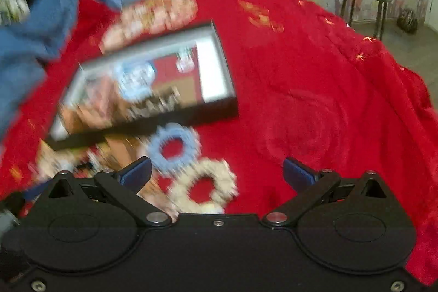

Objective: Organize objects
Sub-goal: 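Move the right gripper back toward the cream crocheted scrunchie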

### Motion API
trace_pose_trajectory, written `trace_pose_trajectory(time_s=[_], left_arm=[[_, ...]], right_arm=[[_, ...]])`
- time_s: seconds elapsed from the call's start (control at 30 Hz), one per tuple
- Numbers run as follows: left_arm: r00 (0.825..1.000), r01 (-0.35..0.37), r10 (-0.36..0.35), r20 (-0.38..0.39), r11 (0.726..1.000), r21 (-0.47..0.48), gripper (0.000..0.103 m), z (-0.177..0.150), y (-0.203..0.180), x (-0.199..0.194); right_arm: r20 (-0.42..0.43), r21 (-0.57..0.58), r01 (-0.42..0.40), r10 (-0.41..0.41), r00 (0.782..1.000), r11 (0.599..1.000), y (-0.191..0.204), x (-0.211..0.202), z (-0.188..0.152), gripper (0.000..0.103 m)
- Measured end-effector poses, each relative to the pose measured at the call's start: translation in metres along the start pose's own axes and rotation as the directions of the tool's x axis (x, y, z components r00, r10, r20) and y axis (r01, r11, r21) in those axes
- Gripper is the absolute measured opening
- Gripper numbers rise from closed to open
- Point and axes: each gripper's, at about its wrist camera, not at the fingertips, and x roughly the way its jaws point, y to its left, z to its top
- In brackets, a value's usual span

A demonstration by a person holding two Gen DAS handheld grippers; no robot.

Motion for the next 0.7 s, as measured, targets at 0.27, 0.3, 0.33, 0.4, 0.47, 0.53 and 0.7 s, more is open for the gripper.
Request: trace_pose_trajectory(time_s=[0.27, 0.3, 0.33, 0.4, 0.47, 0.53, 0.7], left_arm=[[1.000, 0.003, -0.003, 0.007, 0.999, 0.050, 0.080, 0.002, -0.010, 0.012], [1.000, -0.003, 0.003, 0.006, 0.998, 0.060, 0.078, 0.002, -0.012, 0.013], [1.000, -0.010, 0.009, 0.012, 0.998, 0.067, 0.076, 0.002, -0.014, 0.014], [1.000, -0.017, 0.016, 0.017, 0.998, 0.064, 0.074, 0.003, -0.016, 0.017], [1.000, -0.016, 0.015, 0.026, 0.998, 0.059, 0.073, 0.004, -0.017, 0.020], [0.999, -0.017, 0.016, 0.032, 0.998, 0.058, 0.071, 0.004, -0.017, 0.021], [0.999, -0.030, 0.027, 0.040, 0.997, 0.065, 0.071, 0.002, -0.020, 0.023]], right_arm=[[-0.059, -0.056, -0.020, 0.017, 0.998, 0.998, 0.017, 0.016, -0.013, 0.099], [-0.060, -0.060, -0.023, 0.019, 0.998, 0.998, 0.018, 0.018, -0.015, 0.098], [-0.063, -0.063, -0.024, 0.020, 0.998, 0.998, 0.019, 0.019, -0.015, 0.095], [-0.068, -0.067, -0.015, 0.010, 0.998, 0.998, 0.022, 0.023, -0.017, 0.087], [-0.069, -0.073, -0.004, -0.001, 0.998, 0.997, 0.024, 0.025, -0.018, 0.085], [-0.072, -0.076, 0.002, -0.008, 0.997, 0.997, 0.025, 0.028, -0.019, 0.084], [-0.081, -0.045, 0.011, -0.015, 0.997, 0.999, 0.021, 0.036, -0.021, 0.083]])
